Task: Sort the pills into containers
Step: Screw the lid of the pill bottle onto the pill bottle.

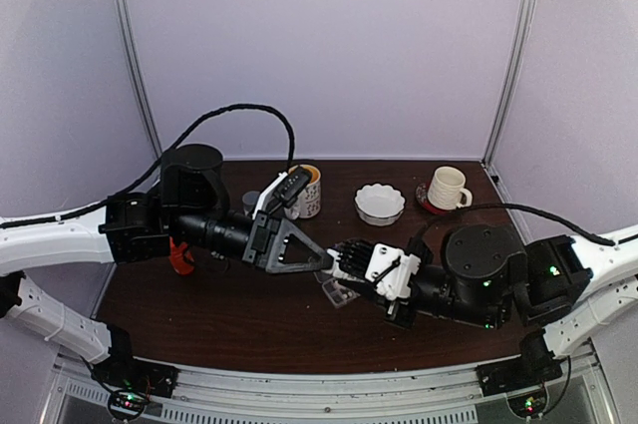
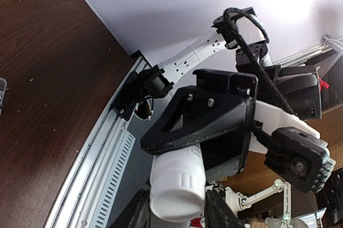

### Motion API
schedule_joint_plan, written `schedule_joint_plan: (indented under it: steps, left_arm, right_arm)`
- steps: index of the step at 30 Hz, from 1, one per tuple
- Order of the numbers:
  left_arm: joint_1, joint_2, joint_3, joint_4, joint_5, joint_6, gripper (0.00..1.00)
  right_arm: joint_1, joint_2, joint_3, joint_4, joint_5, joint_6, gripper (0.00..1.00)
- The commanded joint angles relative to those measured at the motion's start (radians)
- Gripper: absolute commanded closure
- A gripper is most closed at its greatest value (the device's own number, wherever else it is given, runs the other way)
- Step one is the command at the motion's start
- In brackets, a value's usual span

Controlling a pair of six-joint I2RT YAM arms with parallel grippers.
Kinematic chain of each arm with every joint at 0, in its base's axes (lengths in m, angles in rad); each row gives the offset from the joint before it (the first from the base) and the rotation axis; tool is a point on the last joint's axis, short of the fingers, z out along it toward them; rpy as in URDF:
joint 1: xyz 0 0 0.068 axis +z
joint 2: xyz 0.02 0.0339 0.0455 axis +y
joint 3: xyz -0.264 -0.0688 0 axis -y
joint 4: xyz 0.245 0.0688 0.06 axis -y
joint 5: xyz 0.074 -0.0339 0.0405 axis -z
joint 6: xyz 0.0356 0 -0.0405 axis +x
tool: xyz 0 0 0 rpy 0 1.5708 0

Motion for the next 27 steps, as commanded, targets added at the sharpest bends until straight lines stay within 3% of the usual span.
schedule_joint_plan:
  steps: [1,3,6,9,12,15,24,27]
  left_arm:
    - [0.001,-0.023,0.021,0.018,-0.003,0.021,0.64]
    - [0.001,-0.018,0.024,0.012,-0.002,0.027,0.64]
    - [0.002,-0.012,0.031,-0.009,-0.001,0.040,0.79]
    - [0.000,-0.005,0.045,-0.040,-0.005,0.069,0.80]
    - [0.001,-0.015,0.048,-0.061,-0.024,0.111,0.88]
    - [-0.001,-0.027,0.048,-0.085,-0.048,0.169,1.00]
    - [-0.033,-0.021,0.118,-0.195,-0.107,0.477,1.00]
    - [-0.052,-0.048,0.101,-0.169,-0.138,0.580,1.00]
  right_arm:
    - [0.007,0.013,0.034,-0.004,0.016,0.002,1.00]
    - [0.006,0.021,0.042,-0.010,0.020,0.002,1.00]
    - [0.007,0.036,0.057,-0.022,0.018,0.007,1.00]
    - [0.007,0.047,0.072,-0.035,0.004,0.022,1.00]
    - [-0.004,0.038,0.075,-0.028,-0.057,0.055,1.00]
    - [-0.052,0.025,0.093,-0.048,-0.196,0.124,1.00]
    - [-0.254,-0.049,0.033,0.105,-0.808,0.431,1.00]
    - [-0.274,-0.066,0.019,0.167,-0.911,0.507,1.00]
